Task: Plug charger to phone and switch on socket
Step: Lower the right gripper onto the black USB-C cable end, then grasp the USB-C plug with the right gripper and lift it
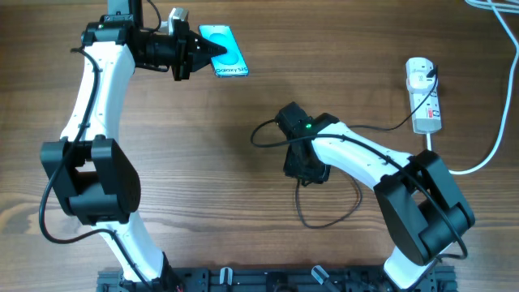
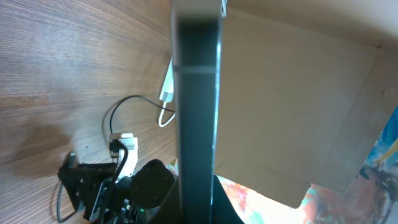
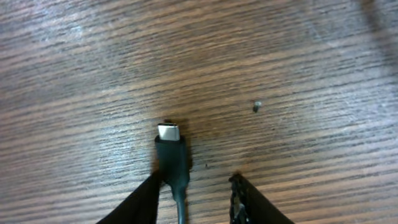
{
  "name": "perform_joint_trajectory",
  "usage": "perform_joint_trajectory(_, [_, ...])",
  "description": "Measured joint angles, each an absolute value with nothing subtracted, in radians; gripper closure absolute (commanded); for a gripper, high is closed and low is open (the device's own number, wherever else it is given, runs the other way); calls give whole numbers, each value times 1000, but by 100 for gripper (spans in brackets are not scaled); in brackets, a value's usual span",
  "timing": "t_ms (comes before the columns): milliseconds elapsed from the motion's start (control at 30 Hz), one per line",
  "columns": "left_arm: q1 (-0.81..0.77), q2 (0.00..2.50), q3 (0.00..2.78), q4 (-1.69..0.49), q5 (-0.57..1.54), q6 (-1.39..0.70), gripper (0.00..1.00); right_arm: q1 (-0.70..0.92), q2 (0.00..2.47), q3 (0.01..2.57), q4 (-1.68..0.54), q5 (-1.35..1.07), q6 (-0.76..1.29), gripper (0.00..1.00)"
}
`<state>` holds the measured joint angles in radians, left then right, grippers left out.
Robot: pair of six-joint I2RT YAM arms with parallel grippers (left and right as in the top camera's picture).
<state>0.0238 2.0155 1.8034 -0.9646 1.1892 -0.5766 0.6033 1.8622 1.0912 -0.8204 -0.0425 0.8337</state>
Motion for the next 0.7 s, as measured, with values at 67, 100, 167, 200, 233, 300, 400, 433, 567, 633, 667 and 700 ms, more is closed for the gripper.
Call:
perform_joint_trajectory(67, [24, 2016, 1803, -965, 1185, -577, 96, 603, 1862, 1091, -821, -44, 826, 68])
perform_joint_trajectory(100, [24, 2016, 1804, -965, 1184, -577, 96, 603, 1862, 1091, -821, -44, 819, 69])
perform_joint_trajectory(167, [24, 2016, 1804, -965, 1182, -577, 96, 604, 1862, 1091, -820, -44, 817, 75])
perform_joint_trajectory(200, [24, 2016, 1803, -965, 1182, -577, 96, 604, 1862, 1091, -820, -44, 818, 75])
perform_joint_trajectory(233, [24, 2016, 1804, -965, 1182, -577, 96, 604, 1862, 1091, -818, -44, 814, 75])
perform_joint_trajectory(300, [24, 2016, 1804, -965, 1182, -577, 96, 604, 1862, 1091, -818, -44, 814, 74])
perform_joint_trajectory(400, [24, 2016, 1804, -965, 1182, -577, 96, 604, 1862, 1092, -817, -49, 814, 68])
perform_joint_trajectory(433, [24, 2016, 1803, -965, 1182, -577, 96, 604, 1863, 1094, -815, -54, 813, 67])
perform_joint_trajectory(567, [24, 2016, 1803, -965, 1182, -577, 96, 605, 1864, 1096, -814, -59, 813, 78])
perform_joint_trajectory(633, [24, 2016, 1804, -965, 1182, -577, 96, 605, 1864, 1096, -815, -60, 814, 78])
perform_joint_trajectory(667, [24, 2016, 1804, -965, 1182, -577, 96, 605, 1864, 1096, -814, -63, 814, 78])
perform_joint_trajectory(700, [24, 2016, 1803, -965, 1181, -577, 96, 605, 1864, 1096, -814, -64, 814, 78])
